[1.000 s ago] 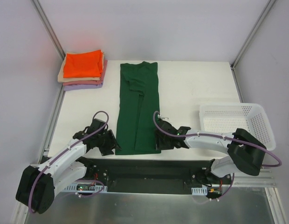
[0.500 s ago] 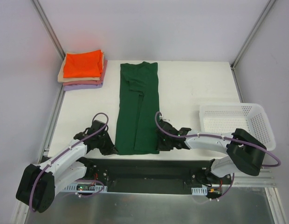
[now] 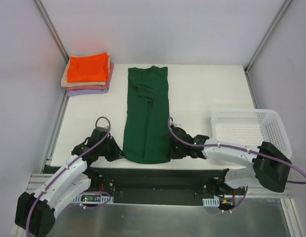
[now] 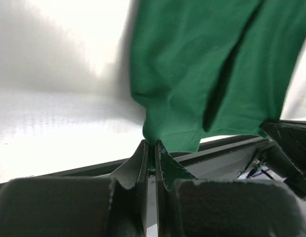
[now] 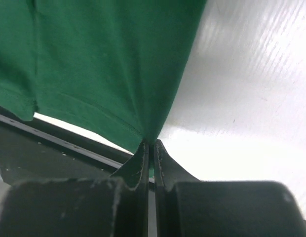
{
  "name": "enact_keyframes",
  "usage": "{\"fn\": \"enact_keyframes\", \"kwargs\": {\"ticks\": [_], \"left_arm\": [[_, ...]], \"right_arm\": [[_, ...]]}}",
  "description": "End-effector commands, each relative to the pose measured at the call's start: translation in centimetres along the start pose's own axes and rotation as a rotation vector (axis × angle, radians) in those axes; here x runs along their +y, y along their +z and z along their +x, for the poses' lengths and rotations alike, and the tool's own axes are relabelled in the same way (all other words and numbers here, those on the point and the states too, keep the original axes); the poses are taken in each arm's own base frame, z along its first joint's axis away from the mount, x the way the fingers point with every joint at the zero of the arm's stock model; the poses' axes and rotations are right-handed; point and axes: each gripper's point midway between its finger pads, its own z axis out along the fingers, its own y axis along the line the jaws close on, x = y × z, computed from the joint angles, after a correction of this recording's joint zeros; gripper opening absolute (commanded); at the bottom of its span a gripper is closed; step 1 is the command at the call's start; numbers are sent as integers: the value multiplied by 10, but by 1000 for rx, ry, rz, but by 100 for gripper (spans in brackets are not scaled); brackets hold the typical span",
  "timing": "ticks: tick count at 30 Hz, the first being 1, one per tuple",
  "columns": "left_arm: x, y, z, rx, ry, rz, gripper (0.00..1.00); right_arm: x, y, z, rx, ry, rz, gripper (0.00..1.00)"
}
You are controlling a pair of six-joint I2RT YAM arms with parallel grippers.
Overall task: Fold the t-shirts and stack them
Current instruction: Grab the bottom of the folded rectangular tshirt with both arms, then fold the folded rectangular tshirt in 1/3 of the way
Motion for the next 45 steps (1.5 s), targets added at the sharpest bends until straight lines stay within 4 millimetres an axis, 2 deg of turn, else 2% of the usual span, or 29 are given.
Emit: {"fn": "enact_keyframes", "kwargs": {"ticks": [1,7,13,18,23,28,31,35,40,41,43,44,45], "left_arm": [[-41,-23,-32,-128,93,95,0],[-79,-30,-95,-293,129,31,0],[-121,-27,-167,-388,161,-52,0],[-138,-10,-214,-399,162,-87,0],[-147,14,-252,-397,176,-111,0],[-159,35,-287,-363,177,-76,0],[-162,48,-296,-332,182,-59,0],[-150,64,-309,-331,173,-102,0],[-146,81,-320,-313,171,-110,0],[-148,85,-321,-304,181,-103,0],[-150,90,-319,-272,191,-79,10],[-150,88,-320,-271,183,-75,15],[-150,86,-320,-272,180,-73,24]], "right_arm": [[19,-25,-41,-94,-69,-52,1],[23,-37,-116,-230,-108,-34,1],[22,-34,-193,-309,-117,-12,1],[18,-24,-256,-379,-120,49,1],[3,1,-300,-397,-63,88,1],[-3,18,-333,-420,-46,88,1],[-9,31,-349,-436,-38,86,1],[-20,49,-359,-429,-8,87,2],[-26,69,-369,-431,14,64,6],[-27,73,-370,-429,15,60,7],[-28,74,-374,-429,18,52,17],[-27,74,-376,-431,17,45,23],[-27,71,-376,-428,18,40,38]]}}
